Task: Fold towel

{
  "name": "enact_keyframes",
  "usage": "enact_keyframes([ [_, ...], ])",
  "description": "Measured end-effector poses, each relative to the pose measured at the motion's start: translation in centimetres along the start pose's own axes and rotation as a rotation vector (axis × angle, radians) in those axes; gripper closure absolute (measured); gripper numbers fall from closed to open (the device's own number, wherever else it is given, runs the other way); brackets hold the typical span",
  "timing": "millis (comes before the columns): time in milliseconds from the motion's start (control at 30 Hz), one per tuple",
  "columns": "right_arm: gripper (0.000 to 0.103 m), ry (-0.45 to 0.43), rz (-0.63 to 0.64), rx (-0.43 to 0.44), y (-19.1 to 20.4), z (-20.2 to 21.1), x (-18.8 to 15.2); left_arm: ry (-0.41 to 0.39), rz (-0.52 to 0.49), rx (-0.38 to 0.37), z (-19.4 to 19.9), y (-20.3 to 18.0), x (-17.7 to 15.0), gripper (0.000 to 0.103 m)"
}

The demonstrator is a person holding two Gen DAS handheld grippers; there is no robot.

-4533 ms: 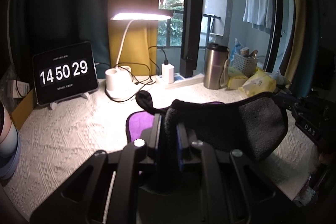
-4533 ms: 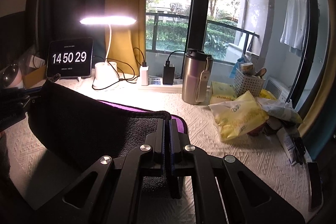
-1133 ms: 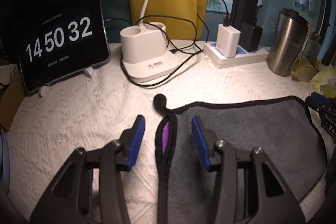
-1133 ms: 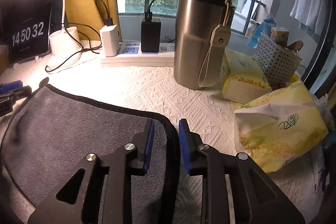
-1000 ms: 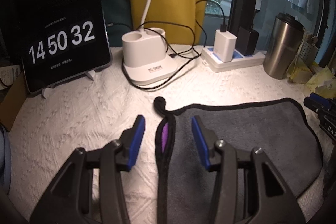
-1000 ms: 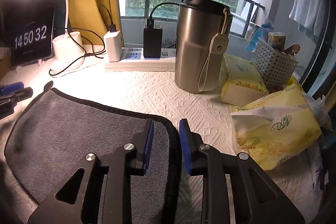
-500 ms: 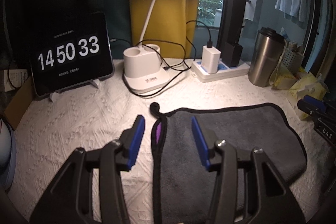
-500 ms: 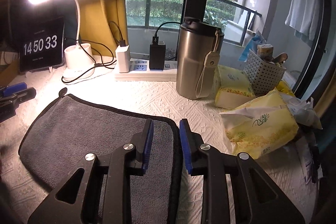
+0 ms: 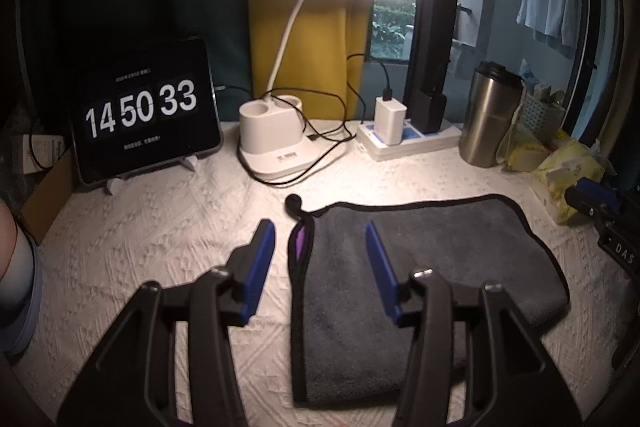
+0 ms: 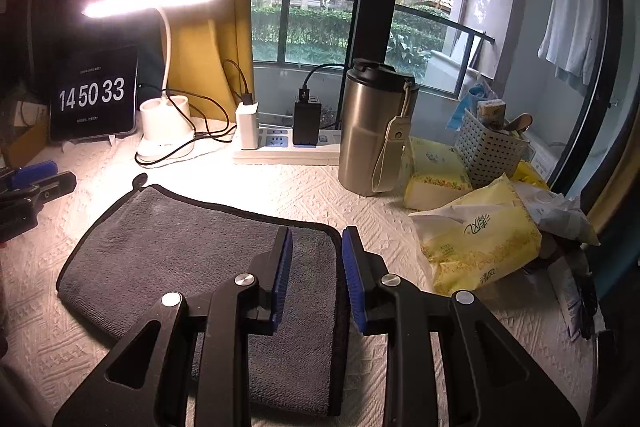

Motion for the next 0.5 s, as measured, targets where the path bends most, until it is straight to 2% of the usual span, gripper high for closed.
enact_keyframes([
  [167,0.076,-0.013,0.001,-0.002,0.1,1.1,-0.2,-0.016,-0.004,-0.003,1.1,-0.2,-0.3,0.05],
  [200,0.076,-0.017,0.001,-0.004,0.2,1.4,-0.3,-0.019,-0.004,-0.005,1.4,-0.2,-0.4,0.047],
  [233,0.076,-0.02,0.002,-0.005,0.2,1.7,-0.3,-0.023,-0.002,-0.009,1.7,-0.2,-0.5,0.037],
  [267,0.076,-0.025,0.003,-0.005,0.3,2.0,-0.4,-0.028,0.001,-0.015,2.0,-0.2,-0.6,0.032],
  [500,0.076,-0.051,0.01,-0.007,0.8,3.9,-0.7,-0.055,-0.002,-0.028,4.0,-0.4,-1.1,0.031],
])
Point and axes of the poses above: each gripper's, at about its wrist camera, not at the fingertips, and z roughly against the way its jaws point, y to its left, x to its top, the point moved 5 cm from there along -z, roughly the way its jaws point, and after that the axes turned 7 degrees about y, right-handed, at the moved point
